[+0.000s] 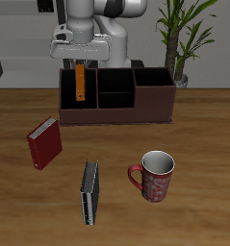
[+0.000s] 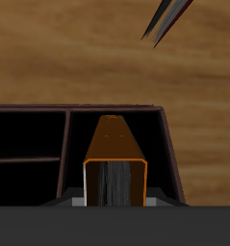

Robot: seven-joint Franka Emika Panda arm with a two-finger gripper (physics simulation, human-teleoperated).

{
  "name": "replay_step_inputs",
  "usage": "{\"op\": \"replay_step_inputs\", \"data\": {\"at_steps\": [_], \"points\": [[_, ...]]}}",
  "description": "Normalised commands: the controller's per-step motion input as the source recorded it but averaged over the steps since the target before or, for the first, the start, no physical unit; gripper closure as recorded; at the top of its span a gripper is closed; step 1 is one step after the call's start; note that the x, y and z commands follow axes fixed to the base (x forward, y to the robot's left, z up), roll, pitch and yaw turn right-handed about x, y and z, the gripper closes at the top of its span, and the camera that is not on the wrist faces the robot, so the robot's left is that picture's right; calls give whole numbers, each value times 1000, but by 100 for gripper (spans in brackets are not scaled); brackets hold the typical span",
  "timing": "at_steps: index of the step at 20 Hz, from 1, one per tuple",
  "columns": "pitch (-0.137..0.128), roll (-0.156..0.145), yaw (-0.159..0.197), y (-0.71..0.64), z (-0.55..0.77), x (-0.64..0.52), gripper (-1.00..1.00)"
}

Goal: Place the orange book into the back desk caddy's left compartment

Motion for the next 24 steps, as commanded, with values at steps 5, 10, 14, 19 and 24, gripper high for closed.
{"op": "replay_step_inputs", "data": {"at_steps": [5, 10, 14, 19, 24], "points": [[57, -29, -19, -88, -238, 169, 100], [79, 6, -52, -34, -177, 120, -100], [-7, 10, -5, 62, 64, 14, -100], [-20, 9, 13, 70, 99, -4, -100], [-22, 5, 15, 32, 101, -1, -100]]}}
